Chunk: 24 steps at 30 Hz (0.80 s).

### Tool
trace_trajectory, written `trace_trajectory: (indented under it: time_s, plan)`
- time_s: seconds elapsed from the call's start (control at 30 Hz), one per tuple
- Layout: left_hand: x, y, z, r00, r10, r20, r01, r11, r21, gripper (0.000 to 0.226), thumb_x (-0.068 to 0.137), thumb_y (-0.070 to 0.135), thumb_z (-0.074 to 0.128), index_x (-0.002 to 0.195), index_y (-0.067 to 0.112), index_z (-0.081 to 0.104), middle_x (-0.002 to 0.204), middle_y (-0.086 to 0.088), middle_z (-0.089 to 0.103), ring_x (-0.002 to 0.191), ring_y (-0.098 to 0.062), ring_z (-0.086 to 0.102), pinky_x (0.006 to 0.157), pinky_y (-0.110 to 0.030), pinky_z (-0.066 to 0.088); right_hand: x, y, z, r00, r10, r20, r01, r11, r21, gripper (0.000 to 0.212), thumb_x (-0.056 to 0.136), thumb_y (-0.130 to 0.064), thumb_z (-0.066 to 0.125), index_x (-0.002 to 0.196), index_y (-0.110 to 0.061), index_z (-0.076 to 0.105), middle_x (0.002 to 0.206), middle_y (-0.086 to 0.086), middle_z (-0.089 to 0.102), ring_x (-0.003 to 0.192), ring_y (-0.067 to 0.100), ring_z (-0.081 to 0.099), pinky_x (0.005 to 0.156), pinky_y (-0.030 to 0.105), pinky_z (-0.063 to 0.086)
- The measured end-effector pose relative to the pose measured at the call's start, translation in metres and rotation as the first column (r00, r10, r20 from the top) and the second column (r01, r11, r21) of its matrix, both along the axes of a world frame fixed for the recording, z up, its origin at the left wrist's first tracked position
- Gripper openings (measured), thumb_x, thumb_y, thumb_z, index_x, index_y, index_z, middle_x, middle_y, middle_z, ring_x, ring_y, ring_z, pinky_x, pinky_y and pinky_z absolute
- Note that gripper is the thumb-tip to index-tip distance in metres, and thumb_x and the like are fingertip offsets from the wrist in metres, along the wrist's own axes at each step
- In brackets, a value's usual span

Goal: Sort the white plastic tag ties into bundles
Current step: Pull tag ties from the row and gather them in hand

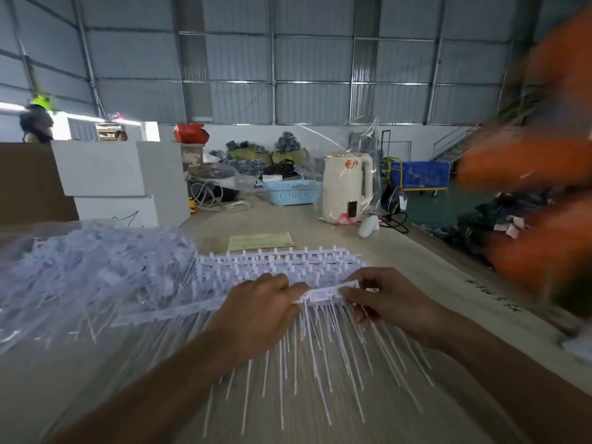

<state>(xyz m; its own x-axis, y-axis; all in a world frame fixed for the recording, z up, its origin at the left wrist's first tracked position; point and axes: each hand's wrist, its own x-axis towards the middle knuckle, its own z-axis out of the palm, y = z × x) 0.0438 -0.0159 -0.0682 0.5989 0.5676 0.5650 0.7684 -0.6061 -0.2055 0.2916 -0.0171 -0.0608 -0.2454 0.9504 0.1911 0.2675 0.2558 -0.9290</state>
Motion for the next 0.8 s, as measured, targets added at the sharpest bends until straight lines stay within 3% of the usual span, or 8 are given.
trace_trajectory:
  time_s: [0.1,0.2,0.3,0.37,0.47,0.63,0.7,0.8]
  plan:
    - [0.0,-0.001,-0.006,0.999,0.011,-0.046,-0.008,0.998,0.069,0.031,0.095,0.035,0.06,0.124,0.029,0.062,0.096,0.003,0.07,0.086,-0.023,0.068,0.063,-0.037,0.055,-0.004,0.0,-0.01,0.983,-0.036,0.18,0.017,0.994,0.109,0.019,0.096,-0.021,0.067,0.09,-0.002,0.064,0.066,0.013,0.068,0.055,0.024,0.067,0.052,0.028,0.052]
    - [0.002,-0.003,0.0,0.992,0.051,-0.113,-0.035,0.99,0.138,0.031,0.089,0.025,0.066,0.12,0.024,0.064,0.092,0.002,0.069,0.081,-0.025,0.068,0.058,-0.037,0.055,-0.004,-0.002,-0.008,0.978,-0.07,0.195,0.045,0.991,0.128,0.023,0.096,-0.026,0.066,0.089,-0.004,0.065,0.069,0.01,0.066,0.058,0.03,0.065,0.055,0.037,0.055]
    - [0.001,-0.005,0.008,0.976,0.077,-0.205,-0.03,0.975,0.222,0.034,0.083,0.014,0.066,0.117,0.018,0.065,0.093,0.0,0.069,0.083,-0.025,0.066,0.059,-0.036,0.054,-0.006,-0.007,0.0,0.978,-0.072,0.198,0.041,0.987,0.154,0.025,0.096,-0.027,0.065,0.091,-0.003,0.065,0.068,0.008,0.062,0.055,0.023,0.06,0.051,0.032,0.05]
    - [0.0,-0.007,0.016,0.969,0.076,-0.235,-0.007,0.96,0.279,0.031,0.077,0.011,0.072,0.107,0.014,0.069,0.085,-0.002,0.069,0.073,-0.024,0.065,0.049,-0.033,0.049,-0.01,-0.01,0.006,0.98,-0.09,0.18,0.053,0.978,0.2,0.023,0.096,-0.025,0.065,0.093,-0.002,0.066,0.066,0.006,0.059,0.052,0.02,0.057,0.048,0.029,0.046]
    - [-0.002,-0.007,0.023,0.967,0.032,-0.252,0.058,0.939,0.34,0.02,0.077,0.017,0.076,0.096,0.011,0.071,0.073,-0.002,0.067,0.06,-0.023,0.063,0.039,-0.029,0.042,-0.012,-0.015,0.015,0.992,-0.087,0.094,0.065,0.974,0.218,0.018,0.096,-0.021,0.066,0.089,-0.004,0.066,0.065,0.004,0.058,0.056,0.019,0.056,0.049,0.03,0.045]
    - [-0.008,-0.001,0.03,0.973,-0.037,-0.227,0.128,0.906,0.403,0.03,0.092,0.023,0.043,0.097,0.012,0.071,0.065,0.0,0.065,0.052,-0.02,0.061,0.037,-0.026,0.041,-0.025,-0.025,0.022,0.964,0.036,-0.262,-0.028,0.999,0.034,0.018,0.1,-0.021,0.059,0.086,-0.014,0.067,0.075,0.006,0.061,0.059,0.017,0.056,0.046,0.025,0.043]
    - [-0.01,0.001,0.028,0.977,-0.037,-0.212,0.127,0.893,0.431,0.028,0.096,0.025,0.047,0.103,0.012,0.07,0.062,0.001,0.064,0.051,-0.019,0.061,0.037,-0.026,0.042,-0.031,-0.029,0.024,0.933,0.073,-0.353,-0.082,0.997,-0.01,0.018,0.101,-0.02,0.057,0.087,-0.018,0.067,0.077,0.009,0.062,0.053,0.018,0.054,0.041,0.023,0.039]
    - [-0.011,0.004,0.022,0.986,-0.053,-0.159,0.121,0.884,0.452,0.03,0.1,0.03,0.052,0.117,0.011,0.067,0.07,-0.002,0.068,0.057,-0.02,0.064,0.04,-0.03,0.047,-0.034,-0.032,0.027,0.926,0.066,-0.372,-0.085,0.996,-0.035,0.017,0.1,-0.02,0.056,0.086,-0.018,0.066,0.073,0.01,0.06,0.043,0.014,0.044,0.037,0.017,0.029]
